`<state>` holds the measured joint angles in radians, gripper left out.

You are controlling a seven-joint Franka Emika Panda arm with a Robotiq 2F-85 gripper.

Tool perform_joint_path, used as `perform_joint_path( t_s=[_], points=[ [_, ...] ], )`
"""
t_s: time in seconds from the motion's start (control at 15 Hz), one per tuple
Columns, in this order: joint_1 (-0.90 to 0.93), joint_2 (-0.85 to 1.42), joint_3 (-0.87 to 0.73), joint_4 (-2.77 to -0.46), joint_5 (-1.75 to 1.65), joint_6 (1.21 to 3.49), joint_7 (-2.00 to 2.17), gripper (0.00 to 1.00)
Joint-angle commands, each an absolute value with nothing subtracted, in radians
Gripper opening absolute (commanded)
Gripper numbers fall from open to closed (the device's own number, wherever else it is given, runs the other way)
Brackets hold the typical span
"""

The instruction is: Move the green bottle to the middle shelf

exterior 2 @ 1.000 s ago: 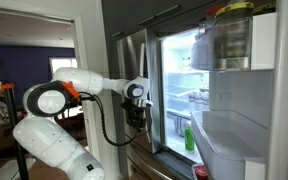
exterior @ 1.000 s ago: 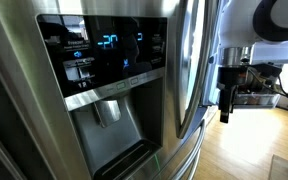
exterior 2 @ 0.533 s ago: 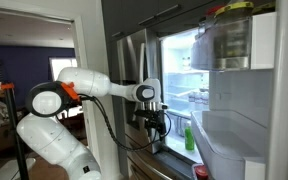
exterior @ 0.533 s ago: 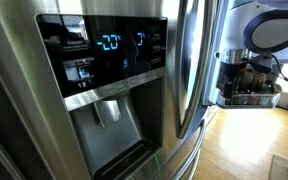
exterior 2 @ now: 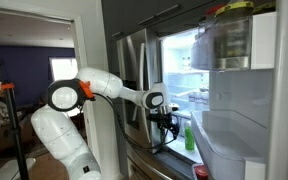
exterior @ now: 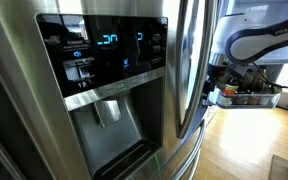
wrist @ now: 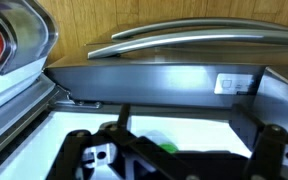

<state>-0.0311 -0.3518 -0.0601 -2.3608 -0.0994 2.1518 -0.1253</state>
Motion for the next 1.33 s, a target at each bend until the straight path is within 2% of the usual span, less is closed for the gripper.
perform_joint_path(
  t_s=[0.0, 0.4, 0.87, 1.27],
  points=[
    [-0.033, -0.353, -0.058, -2.359, -0.098, 2.149, -0.126, 1.0],
    [-0.041, -0.365, -0.039, -2.36, -0.141, 2.219, -0.093, 1.0],
    [-0.04, -0.159, -0.038, -2.247, -0.144, 2.561, -0.079, 1.0],
    [-0.032, 0.009, -0.043, -2.133, -0.104, 2.716, -0.112, 1.0]
  ],
)
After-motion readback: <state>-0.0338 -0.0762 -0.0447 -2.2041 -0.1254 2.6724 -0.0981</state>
